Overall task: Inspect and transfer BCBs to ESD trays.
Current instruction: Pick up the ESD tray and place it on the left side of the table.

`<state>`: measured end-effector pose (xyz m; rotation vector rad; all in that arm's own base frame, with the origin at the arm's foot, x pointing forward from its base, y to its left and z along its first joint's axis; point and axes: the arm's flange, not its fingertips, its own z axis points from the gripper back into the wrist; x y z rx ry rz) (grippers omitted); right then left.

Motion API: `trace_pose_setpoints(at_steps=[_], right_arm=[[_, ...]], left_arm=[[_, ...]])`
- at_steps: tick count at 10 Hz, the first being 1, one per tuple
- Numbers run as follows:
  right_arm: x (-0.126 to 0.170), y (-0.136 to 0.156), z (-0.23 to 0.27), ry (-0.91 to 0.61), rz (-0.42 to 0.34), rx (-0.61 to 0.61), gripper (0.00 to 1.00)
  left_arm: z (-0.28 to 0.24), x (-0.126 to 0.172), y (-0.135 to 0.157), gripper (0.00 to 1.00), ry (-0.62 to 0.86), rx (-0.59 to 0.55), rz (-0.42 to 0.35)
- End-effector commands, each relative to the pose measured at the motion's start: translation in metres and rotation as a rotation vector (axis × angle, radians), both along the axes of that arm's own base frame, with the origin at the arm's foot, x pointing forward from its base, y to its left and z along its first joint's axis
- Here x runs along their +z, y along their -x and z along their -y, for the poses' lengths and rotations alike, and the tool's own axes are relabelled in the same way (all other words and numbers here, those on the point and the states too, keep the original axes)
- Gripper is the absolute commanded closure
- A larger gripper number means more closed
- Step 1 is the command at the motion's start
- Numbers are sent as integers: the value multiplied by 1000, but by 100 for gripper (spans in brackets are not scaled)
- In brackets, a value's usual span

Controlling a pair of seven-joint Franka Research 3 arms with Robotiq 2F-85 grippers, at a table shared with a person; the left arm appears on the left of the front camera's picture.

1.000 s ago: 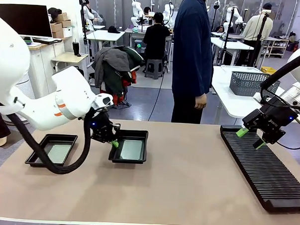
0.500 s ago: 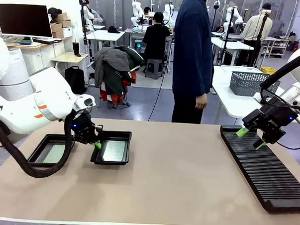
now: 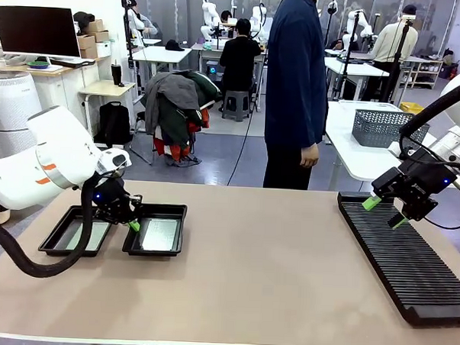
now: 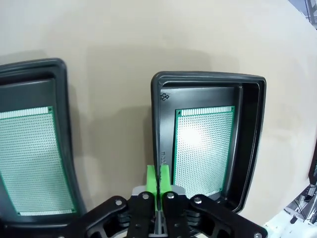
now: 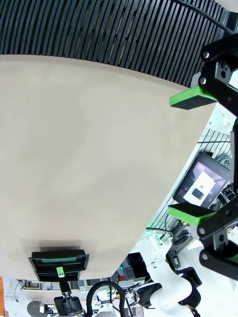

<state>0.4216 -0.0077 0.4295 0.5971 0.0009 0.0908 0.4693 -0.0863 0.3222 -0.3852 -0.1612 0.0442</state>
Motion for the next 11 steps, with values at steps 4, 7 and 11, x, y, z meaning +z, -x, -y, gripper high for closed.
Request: trace_pose_setpoints(at_steps=[4, 7, 11], right_arm=[[1, 2, -1, -2, -3, -22, 0], [1, 2, -1, -2, -3, -22, 0], [1, 2, -1, -2, -3, -22, 0]], left_arm=[[-27, -4, 3, 97, -22, -23, -14], [-24, -10, -2, 97, -54, -20, -20], [-13, -9, -6, 97, -122, 1, -14]])
